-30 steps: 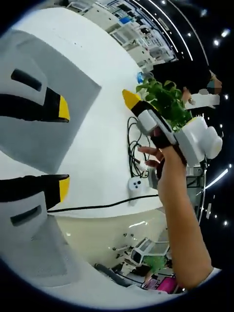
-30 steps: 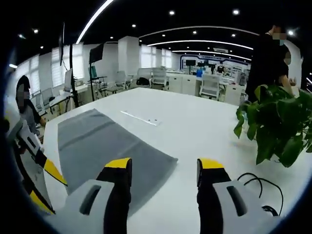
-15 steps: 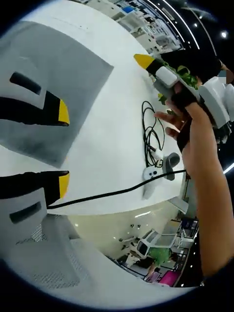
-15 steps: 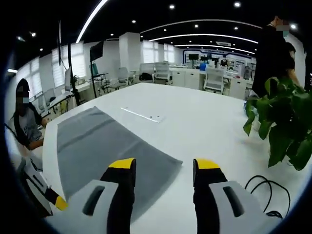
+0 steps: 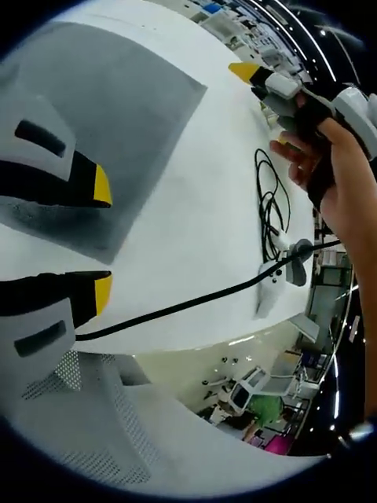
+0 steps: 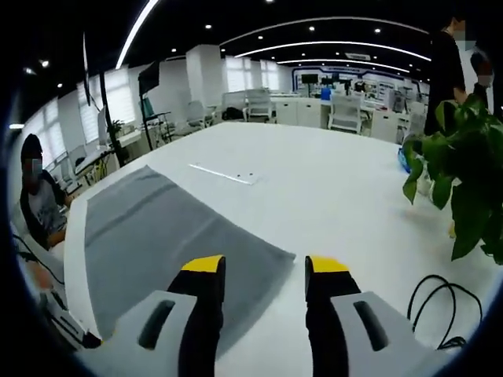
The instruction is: Fold the towel on the table until its edges align and the towel forms a compact rectangular stack.
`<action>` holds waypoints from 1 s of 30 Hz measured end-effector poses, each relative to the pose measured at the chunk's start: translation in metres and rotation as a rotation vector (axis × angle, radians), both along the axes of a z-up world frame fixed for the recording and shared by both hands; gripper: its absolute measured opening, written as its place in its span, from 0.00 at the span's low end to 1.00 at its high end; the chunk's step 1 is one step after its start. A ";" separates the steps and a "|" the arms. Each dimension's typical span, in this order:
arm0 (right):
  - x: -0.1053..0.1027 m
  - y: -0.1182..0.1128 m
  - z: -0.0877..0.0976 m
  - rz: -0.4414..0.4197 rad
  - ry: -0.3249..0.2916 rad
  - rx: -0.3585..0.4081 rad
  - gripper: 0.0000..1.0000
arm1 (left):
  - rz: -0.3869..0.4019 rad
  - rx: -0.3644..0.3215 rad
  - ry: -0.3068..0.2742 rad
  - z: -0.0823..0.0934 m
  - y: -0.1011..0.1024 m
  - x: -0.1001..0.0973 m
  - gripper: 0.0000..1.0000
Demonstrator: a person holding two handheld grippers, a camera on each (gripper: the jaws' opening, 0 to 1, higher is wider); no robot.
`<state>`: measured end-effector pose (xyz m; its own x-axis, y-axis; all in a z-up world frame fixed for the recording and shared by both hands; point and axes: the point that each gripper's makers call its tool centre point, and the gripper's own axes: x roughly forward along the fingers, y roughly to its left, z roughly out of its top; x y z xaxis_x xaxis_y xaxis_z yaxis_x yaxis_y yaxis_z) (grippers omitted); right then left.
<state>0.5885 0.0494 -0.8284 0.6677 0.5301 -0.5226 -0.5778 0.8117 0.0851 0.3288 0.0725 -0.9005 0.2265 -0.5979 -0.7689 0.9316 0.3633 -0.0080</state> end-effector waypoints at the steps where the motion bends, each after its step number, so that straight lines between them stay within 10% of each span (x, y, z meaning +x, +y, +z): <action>1: 0.002 0.000 -0.003 -0.005 0.010 0.000 0.37 | 0.001 0.006 0.001 -0.002 0.000 0.000 0.32; 24: 0.040 0.015 -0.078 -0.010 0.096 -0.102 0.28 | 0.007 0.027 -0.029 -0.016 -0.006 0.005 0.25; 30: 0.046 0.015 -0.086 -0.004 0.105 -0.115 0.12 | 0.012 0.030 -0.031 -0.018 -0.012 0.010 0.19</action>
